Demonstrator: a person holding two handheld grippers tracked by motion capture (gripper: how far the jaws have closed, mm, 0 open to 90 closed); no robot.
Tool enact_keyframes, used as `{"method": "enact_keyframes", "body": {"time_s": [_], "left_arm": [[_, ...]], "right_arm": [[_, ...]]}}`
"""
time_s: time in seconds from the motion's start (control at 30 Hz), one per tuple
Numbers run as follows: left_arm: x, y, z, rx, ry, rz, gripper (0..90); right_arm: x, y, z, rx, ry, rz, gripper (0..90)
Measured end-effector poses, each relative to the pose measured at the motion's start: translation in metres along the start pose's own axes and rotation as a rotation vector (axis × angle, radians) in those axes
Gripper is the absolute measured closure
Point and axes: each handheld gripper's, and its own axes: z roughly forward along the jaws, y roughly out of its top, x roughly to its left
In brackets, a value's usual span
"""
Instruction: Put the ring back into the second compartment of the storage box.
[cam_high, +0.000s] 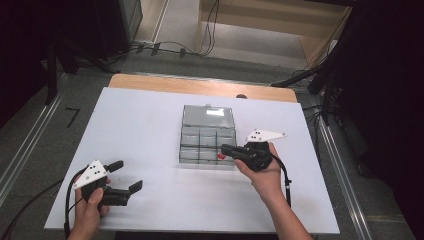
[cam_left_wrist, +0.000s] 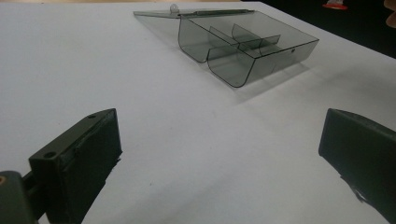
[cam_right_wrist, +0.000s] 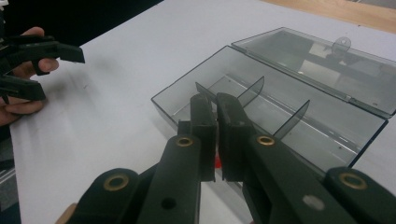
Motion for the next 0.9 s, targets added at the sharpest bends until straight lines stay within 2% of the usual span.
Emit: {"method": "enact_keyframes", "body": {"time_s": [0.9], "left_arm": [[0.0, 0.0, 0.0, -0.001, -0.009, 0.003, 0.0]], "right_arm": [[-0.021, 0.017, 0.027, -0.005, -0.023, 0.034, 84.2]]}}
